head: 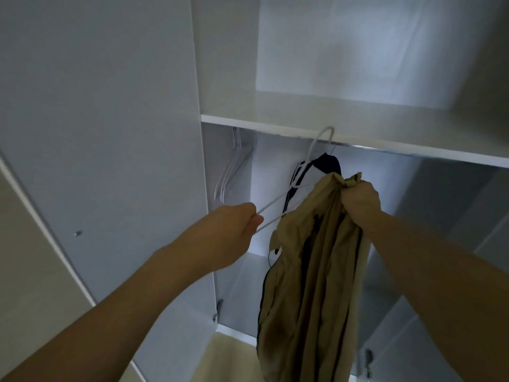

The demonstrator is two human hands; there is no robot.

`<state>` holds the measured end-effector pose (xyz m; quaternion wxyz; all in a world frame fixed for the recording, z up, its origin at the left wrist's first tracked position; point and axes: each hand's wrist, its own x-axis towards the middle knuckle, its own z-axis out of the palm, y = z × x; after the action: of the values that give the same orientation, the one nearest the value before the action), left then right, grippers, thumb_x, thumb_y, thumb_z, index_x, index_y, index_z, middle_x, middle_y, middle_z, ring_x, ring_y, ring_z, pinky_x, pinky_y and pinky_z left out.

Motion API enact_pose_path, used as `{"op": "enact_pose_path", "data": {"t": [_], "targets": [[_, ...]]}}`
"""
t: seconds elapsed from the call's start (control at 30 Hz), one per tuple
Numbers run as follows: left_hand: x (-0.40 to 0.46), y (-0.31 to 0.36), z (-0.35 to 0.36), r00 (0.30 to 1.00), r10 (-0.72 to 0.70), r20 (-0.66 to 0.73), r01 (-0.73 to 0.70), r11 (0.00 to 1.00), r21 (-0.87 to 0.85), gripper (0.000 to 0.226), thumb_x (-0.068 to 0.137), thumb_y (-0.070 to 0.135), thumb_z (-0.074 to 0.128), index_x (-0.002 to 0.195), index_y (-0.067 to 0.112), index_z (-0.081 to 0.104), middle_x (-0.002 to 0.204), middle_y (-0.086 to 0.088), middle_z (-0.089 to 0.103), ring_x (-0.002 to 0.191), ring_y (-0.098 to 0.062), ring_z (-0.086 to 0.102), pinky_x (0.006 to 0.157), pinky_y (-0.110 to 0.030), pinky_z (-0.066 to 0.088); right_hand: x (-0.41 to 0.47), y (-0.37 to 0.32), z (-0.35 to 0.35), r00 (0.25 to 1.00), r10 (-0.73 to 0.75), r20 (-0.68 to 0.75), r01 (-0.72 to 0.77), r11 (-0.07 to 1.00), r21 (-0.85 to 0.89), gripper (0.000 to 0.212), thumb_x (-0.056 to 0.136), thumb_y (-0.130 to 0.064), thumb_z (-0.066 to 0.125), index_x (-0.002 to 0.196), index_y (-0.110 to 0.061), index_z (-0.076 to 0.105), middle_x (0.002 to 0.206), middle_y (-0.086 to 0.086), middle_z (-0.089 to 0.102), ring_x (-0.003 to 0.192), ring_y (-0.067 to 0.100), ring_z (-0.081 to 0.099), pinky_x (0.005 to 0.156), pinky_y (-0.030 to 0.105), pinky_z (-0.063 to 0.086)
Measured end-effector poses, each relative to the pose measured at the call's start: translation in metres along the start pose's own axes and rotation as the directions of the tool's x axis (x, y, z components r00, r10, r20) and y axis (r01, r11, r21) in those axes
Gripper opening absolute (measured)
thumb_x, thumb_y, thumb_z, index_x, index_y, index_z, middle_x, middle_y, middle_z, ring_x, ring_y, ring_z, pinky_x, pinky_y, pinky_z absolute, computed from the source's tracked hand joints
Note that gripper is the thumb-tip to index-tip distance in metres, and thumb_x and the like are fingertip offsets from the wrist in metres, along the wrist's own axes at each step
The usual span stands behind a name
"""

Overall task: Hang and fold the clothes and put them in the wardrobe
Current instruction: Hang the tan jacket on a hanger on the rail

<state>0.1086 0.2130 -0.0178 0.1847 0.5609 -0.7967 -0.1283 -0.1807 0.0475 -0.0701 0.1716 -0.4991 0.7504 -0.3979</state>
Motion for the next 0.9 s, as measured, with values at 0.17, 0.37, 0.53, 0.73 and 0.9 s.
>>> {"op": "enact_pose_path", "data": {"t": [0.17,0.37,0.53,0.73,0.9], "targets": [[-0.025,0.028,-0.006,0.998,0.051,0.044,-0.05,0.999,-0.019,0.033,0.106,0.03,0.032,0.089,0.009,0.051,0.067,0.003,0.045,0.055,-0.008,0.037,0.053,-0.016,0.035,-0.008,0.006,-0.011,1.0,-0.014,-0.003,0.014,1.0,-0.008,0.027,0.09,-0.011,0.048,0.063,-0.012,0.044,0.065,0.004,0.05,0.056,0.015,0.046,0.047,0.024,0.029],[-0.043,0.036,-0.028,0.997,0.077,0.022,-0.075,0.995,-0.066,0.034,0.105,0.03,0.034,0.084,0.012,0.054,0.067,0.004,0.05,0.058,-0.008,0.044,0.056,-0.013,0.036,-0.007,0.002,-0.049,0.999,-0.008,-0.035,0.007,0.999,-0.034,0.028,0.089,-0.011,0.048,0.061,-0.012,0.042,0.062,0.005,0.048,0.054,0.017,0.043,0.047,0.025,0.027],[-0.033,0.045,-0.038,0.991,0.13,0.015,-0.129,0.988,-0.087,0.036,0.104,0.033,0.035,0.078,0.018,0.054,0.066,0.007,0.05,0.057,-0.003,0.046,0.052,-0.013,0.034,-0.014,-0.002,-0.055,0.998,0.023,-0.056,-0.023,1.0,0.004,0.024,0.091,-0.016,0.05,0.067,-0.011,0.049,0.069,0.008,0.052,0.065,0.023,0.051,0.055,0.029,0.037],[-0.005,0.051,-0.022,0.972,0.072,0.225,0.028,0.91,-0.413,0.037,0.104,0.02,0.042,0.071,0.011,0.055,0.048,0.006,0.048,0.031,-0.001,0.039,0.035,-0.013,0.032,-0.035,-0.028,-0.071,0.998,0.049,-0.044,-0.038,0.973,0.226,0.022,0.088,-0.023,0.06,0.099,-0.005,0.066,0.095,0.015,0.065,0.09,0.032,0.062,0.085,0.045,0.054],[0.02,0.049,-0.006,0.99,0.096,0.101,-0.044,0.902,-0.43,0.036,0.104,0.02,0.041,0.076,0.005,0.058,0.05,0.011,0.052,0.037,0.001,0.046,0.039,-0.009,0.035,-0.079,-0.067,-0.083,0.99,-0.07,0.122,-0.01,0.828,0.56,0.009,0.09,-0.011,0.061,0.092,-0.005,0.068,0.096,0.019,0.069,0.086,0.034,0.066,0.081,0.045,0.057]]}}
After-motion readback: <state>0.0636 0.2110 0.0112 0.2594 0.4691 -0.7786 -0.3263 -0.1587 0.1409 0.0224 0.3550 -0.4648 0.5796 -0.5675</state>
